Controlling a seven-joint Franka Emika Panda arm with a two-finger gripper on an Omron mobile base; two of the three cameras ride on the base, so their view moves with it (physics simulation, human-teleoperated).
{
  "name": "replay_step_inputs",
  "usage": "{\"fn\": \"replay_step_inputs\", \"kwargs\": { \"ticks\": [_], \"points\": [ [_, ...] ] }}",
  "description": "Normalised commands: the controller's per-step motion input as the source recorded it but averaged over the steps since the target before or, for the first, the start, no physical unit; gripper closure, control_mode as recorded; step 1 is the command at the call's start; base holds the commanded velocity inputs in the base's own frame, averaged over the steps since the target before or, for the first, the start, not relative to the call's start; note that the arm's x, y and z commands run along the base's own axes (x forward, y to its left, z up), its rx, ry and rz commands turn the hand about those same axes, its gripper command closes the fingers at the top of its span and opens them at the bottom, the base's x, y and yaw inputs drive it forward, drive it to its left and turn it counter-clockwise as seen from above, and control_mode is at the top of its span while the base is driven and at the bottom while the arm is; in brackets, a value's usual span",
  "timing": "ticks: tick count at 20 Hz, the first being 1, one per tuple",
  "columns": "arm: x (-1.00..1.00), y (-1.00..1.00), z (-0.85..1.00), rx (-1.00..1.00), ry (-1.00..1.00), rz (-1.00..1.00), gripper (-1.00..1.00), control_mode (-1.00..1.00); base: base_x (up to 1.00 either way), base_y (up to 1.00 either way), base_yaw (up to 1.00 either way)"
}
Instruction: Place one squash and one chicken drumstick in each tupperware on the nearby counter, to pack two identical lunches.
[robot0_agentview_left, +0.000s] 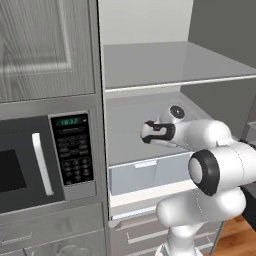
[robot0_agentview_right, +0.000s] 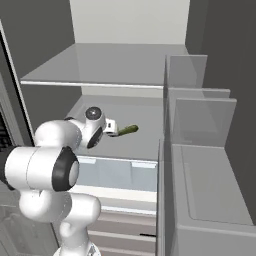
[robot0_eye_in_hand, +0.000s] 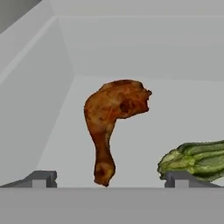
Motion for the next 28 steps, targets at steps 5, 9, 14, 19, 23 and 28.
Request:
{"fn": "replay_step_inputs", "kwargs": {
  "ticks": [5,9,14,19,23,28],
  "points": [
    [0.41,0.06,-0.29,0.0,-0.05,0.0,-1.0,-1.0,0.0,0.0,0.0],
    [0.42,0.04,-0.3,0.0,-0.01,0.0,-1.0,-1.0,0.0,0.0,0.0],
    [0.04,-0.01,-0.39,0.0,0.01,-0.04,1.0,-1.0,0.0,0.0,0.0],
    [-0.06,-0.01,-0.31,0.0,0.08,-0.04,1.0,-1.0,0.0,0.0,0.0],
    [-0.58,0.01,-0.16,0.0,0.07,-0.01,1.0,-1.0,0.0,0.0,0.0],
    [-1.0,0.0,0.14,0.0,0.0,0.0,1.0,-1.0,0.0,0.0,0.0]
  ]
}}
